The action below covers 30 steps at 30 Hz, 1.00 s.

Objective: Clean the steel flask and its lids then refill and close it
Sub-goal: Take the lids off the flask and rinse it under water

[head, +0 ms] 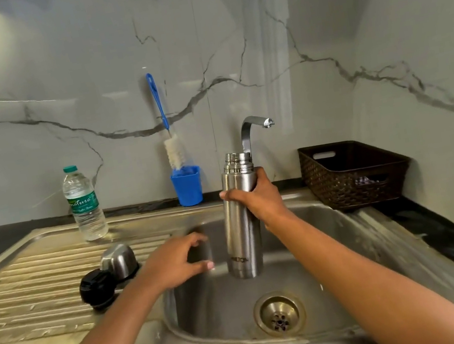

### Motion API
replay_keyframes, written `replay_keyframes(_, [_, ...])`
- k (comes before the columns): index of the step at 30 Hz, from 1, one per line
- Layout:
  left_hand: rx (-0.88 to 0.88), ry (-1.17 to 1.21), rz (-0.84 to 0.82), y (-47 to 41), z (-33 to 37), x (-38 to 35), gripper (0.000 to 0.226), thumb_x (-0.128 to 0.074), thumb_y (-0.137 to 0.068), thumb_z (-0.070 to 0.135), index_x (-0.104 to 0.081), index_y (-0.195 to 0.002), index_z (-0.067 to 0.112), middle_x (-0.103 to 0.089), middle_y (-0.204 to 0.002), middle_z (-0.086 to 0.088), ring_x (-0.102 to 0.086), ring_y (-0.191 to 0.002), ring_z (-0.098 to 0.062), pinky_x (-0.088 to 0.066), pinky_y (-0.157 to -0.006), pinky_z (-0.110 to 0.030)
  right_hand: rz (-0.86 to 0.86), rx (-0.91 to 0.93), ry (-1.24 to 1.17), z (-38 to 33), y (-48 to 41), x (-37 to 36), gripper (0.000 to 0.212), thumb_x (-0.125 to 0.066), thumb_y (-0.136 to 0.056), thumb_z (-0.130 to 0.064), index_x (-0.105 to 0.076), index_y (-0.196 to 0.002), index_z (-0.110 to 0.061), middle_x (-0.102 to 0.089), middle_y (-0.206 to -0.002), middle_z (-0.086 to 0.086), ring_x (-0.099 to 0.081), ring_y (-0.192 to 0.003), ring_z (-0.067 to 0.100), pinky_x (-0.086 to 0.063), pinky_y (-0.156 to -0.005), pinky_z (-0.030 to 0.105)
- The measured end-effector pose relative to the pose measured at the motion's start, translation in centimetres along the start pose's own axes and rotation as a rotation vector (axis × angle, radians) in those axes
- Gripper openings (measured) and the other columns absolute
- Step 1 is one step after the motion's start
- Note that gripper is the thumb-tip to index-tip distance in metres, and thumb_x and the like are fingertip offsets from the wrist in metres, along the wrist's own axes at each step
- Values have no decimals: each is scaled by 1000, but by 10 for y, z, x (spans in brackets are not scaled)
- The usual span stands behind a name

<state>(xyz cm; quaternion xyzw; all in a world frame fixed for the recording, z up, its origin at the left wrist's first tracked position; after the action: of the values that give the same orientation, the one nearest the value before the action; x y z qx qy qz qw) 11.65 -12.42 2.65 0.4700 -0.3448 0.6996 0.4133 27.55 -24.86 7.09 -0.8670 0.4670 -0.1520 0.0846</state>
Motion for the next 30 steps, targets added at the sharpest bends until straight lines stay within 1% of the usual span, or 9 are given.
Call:
replay_keyframes(2, [96, -126, 7, -2, -15, 0, 66, -58, -85, 54, -37, -142, 29, -44, -142, -1, -41, -130, -19, -37, -106, -35, -26, 30, 149, 12, -2, 0, 70, -84, -63, -36, -41, -118, -27, -58, -103, -7, -60, -94, 17, -51, -87, 36])
replay_keyframes(4, [173, -195, 14, -4, -21, 1, 63, -52, -91, 50, -32, -145, 25, -35, -149, -3, -33, -136, -22, -33, -108, -39, -46, 54, 238, 22, -1, 2, 72, -83, -64, -35, -39, -120, -26, -55, -98, -9, -58, -89, 15, -49, -82, 32])
replay_keyframes(7, [246, -233, -16, -5, -26, -4, 63, -47, -93, 50, -29, -147, 22, -28, -153, -4, -25, -141, -25, -30, -111, -42, -98, 88, 365, 37, 1, 0, 78, -83, -64, -35, -37, -126, -26, -58, -102, -6, -60, -90, 16, -48, -79, 29])
replay_keyframes(11, [298, -250, -138, -4, -36, -17, 75, -47, -91, 56, -17, -151, 23, -13, -159, -3, -13, -145, -27, -20, -115, -44, -181, 206, 681, 51, 7, -3, 89, -79, -63, -43, -31, -136, -30, -59, -118, -1, -59, -96, 18, -47, -79, 28])
replay_keyframes(14, [296, -261, -165, -4, -41, -20, 79, -46, -91, 57, -9, -152, 23, -5, -160, -3, -8, -146, -27, -16, -117, -44, -273, 258, 917, 58, 9, -7, 92, -77, -64, -47, -24, -139, -32, -57, -122, 3, -57, -100, 20, -49, -82, 33])
replay_keyframes(16, [294, -273, -179, -4, -41, -21, 80, -44, -92, 57, -5, -153, 23, -1, -160, -3, -4, -147, -27, -13, -117, -44, -333, 260, 1023, 63, 10, -9, 95, -76, -65, -47, -21, -141, -33, -55, -122, 5, -56, -103, 22, -48, -84, 35])
replay_keyframes(19, [280, -296, -201, -4, -42, -21, 76, -41, -95, 52, -2, -153, 22, 2, -160, -2, -2, -147, -27, -11, -117, -44, -377, 271, 1125, 71, 12, -12, 97, -76, -65, -49, -19, -142, -35, -54, -122, 4, -54, -106, 24, -47, -85, 36])
replay_keyframes(23, [258, -292, -216, -6, -48, -21, 67, -36, -100, 41, 1, -152, 21, 4, -160, -1, 0, -147, -25, -9, -119, -44, -420, 288, 1206, 77, 13, -14, 98, -76, -65, -48, -19, -143, -34, -55, -120, 5, -55, -107, 25, -47, -84, 36])
replay_keyframes(30, [258, -282, -222, -5, -50, -21, 67, -35, -100, 39, 2, -152, 21, 5, -160, -1, 1, -147, -25, -8, -119, -45, -475, 351, 1304, 81, 19, -20, 98, -76, -67, -46, -18, -145, -34, -54, -119, 6, -53, -108, 25, -47, -83, 37])
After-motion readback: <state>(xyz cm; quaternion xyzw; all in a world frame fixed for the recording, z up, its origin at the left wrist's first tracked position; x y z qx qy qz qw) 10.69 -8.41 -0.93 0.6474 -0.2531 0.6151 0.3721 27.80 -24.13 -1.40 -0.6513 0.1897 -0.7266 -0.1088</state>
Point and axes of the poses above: each hand's wrist, its own y-axis away from the middle knuckle, its own x-axis out of the back of the hand, z = x × y, the point moved 2 cm from there along -y, towards the middle knuckle
